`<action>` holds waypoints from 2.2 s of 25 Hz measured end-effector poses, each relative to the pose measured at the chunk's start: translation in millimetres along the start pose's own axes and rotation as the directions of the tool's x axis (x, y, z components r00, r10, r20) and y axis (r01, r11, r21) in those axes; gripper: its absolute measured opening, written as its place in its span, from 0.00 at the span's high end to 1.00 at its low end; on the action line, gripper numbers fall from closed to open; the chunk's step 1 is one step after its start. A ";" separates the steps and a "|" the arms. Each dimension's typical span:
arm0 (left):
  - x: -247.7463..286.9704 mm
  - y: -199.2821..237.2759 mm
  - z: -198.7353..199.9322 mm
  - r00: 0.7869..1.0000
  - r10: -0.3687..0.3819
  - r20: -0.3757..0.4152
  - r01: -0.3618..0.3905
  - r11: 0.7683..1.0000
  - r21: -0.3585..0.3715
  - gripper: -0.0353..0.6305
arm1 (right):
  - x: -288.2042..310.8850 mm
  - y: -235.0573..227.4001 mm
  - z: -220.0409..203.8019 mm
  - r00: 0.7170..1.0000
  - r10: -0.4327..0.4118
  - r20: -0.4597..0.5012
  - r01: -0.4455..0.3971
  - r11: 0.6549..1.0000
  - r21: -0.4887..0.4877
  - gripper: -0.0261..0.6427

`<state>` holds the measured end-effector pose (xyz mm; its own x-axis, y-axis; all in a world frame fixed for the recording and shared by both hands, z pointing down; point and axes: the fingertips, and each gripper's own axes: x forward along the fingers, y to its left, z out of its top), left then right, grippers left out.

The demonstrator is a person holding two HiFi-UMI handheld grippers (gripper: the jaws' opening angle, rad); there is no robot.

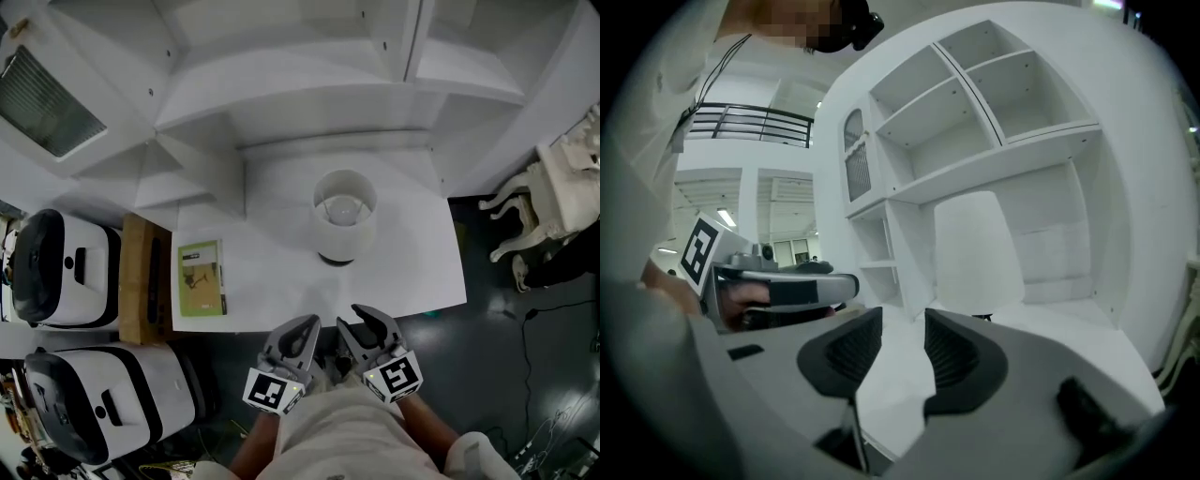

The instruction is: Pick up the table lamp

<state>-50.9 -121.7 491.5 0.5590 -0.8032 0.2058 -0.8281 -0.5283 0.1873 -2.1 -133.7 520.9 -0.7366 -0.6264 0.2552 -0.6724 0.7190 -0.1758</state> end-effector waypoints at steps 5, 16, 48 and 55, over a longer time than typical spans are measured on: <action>3.4 5.4 -4.6 1.000 0.005 -0.009 -0.006 1.000 -0.006 0.93 | 8.8 -18.0 -7.0 0.998 -0.051 0.032 0.053 0.998 -0.040 0.70; -17.6 17.7 -12.4 0.997 0.062 -0.049 -0.062 0.998 -0.005 0.93 | 39.6 -58.4 -39.0 0.987 -0.157 0.021 0.158 0.984 -0.081 0.60; -31.0 29.4 -58.7 0.982 0.090 -0.164 -0.105 0.991 -0.085 0.93 | 162.8 -144.8 -82.3 0.964 -0.267 -0.013 0.263 0.955 -0.135 0.56; -33.3 37.9 -63.8 0.978 0.096 -0.184 -0.113 0.990 -0.085 0.93 | 182.5 -148.5 -79.9 0.966 -0.258 -0.006 0.254 0.955 -0.154 0.56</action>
<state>-98.3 -97.4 553.0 0.4753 -0.7856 0.3962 -0.8793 -0.4089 0.2441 -30.8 -330.7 669.6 -0.5373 -0.7890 0.2980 -0.8181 0.5734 0.0432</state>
